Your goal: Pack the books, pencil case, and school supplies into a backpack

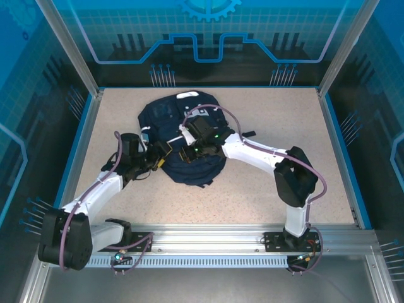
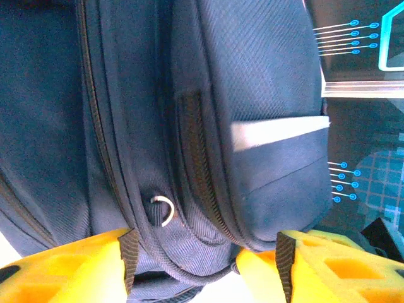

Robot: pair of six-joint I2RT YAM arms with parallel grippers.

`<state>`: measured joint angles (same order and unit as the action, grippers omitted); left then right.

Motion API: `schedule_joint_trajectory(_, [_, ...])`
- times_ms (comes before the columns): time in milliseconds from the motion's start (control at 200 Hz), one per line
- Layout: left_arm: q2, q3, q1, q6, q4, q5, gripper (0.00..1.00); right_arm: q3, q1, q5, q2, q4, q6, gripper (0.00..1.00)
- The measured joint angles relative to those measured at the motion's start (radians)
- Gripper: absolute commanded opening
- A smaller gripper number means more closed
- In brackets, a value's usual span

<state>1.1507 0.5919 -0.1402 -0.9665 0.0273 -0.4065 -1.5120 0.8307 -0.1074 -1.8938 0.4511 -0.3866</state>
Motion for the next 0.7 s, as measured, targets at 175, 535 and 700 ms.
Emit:
schedule_joint_trajectory(175, [0.015,-0.002,0.005,-0.048,-0.016,-0.001,0.45,-0.021,0.011,-0.002,-0.019,0.001,0.0,0.0])
schedule_joint_trajectory(535, [0.075,0.002,0.005,-0.079,-0.055,-0.012,0.44,-0.022,0.015,0.043,-0.029,0.02,0.007,0.0])
schedule_joint_trajectory(700, [0.05,0.007,0.005,-0.07,-0.03,0.003,0.59,-0.041,0.026,0.063,-0.029,0.037,0.011,0.0])
